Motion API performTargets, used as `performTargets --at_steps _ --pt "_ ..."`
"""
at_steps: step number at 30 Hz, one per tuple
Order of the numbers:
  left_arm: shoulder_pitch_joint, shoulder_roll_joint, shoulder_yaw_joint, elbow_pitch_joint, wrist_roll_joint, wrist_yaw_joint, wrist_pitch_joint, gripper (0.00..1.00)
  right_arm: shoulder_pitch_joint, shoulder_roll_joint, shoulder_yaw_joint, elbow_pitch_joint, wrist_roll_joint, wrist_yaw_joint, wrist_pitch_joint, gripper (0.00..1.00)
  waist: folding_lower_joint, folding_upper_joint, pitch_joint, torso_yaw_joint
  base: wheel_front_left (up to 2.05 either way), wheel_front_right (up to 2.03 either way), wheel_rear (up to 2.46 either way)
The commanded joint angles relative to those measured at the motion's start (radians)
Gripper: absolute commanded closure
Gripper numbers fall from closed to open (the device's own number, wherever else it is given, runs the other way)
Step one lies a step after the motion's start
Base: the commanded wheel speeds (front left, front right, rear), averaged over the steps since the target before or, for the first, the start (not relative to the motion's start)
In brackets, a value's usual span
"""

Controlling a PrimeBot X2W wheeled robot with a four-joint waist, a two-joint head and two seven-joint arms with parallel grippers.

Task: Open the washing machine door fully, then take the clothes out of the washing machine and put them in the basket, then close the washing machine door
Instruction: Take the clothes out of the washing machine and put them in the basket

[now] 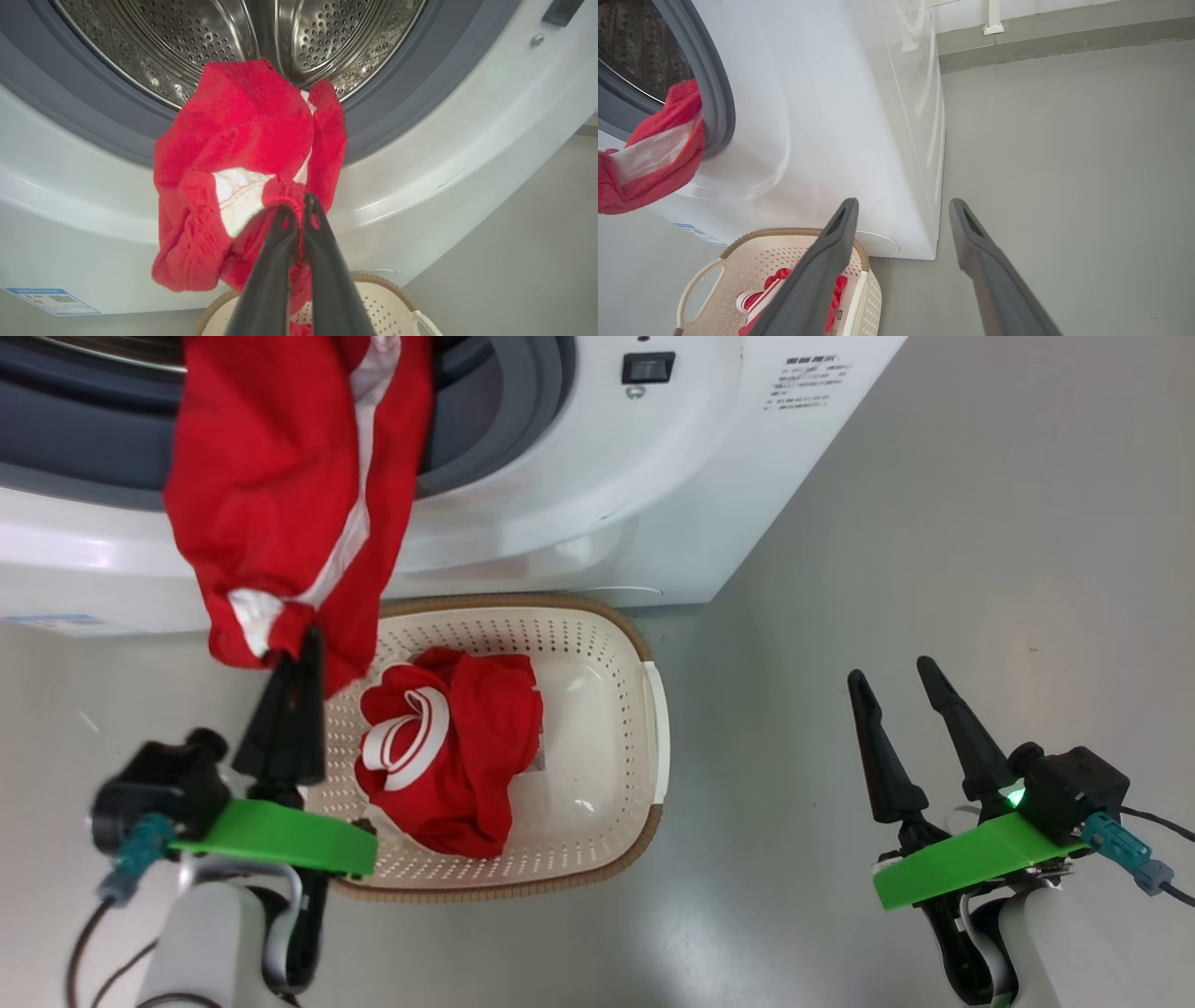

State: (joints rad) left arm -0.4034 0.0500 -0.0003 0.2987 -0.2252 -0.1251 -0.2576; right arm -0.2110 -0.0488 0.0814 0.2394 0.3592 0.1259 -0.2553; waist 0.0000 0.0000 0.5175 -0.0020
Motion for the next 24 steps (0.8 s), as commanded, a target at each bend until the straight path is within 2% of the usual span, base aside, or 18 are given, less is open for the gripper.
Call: performTargets --at_steps 1,20,24 --pt "0.001 0.029 0.015 0.012 -0.009 -0.006 -0.004 1.0 -0.003 -0.001 0.026 -0.025 -0.004 0.005 -0.006 0.0 0.0 0.0 0.014 -0.005 0.0 0.0 0.0" --pt "-0.253 0.082 -0.128 0.503 -0.029 -0.006 -0.004 1.0 -0.057 -0.001 0.041 -0.044 0.003 0.005 -0.006 0.0 0.0 0.0 0.137 -0.025 0.0 0.0 0.0" --pt "-0.309 0.088 -0.144 0.565 -0.037 -0.006 -0.004 1.0 -0.068 -0.001 0.045 -0.044 0.004 0.005 -0.006 0.0 0.0 0.0 0.153 -0.029 0.0 0.0 0.0"
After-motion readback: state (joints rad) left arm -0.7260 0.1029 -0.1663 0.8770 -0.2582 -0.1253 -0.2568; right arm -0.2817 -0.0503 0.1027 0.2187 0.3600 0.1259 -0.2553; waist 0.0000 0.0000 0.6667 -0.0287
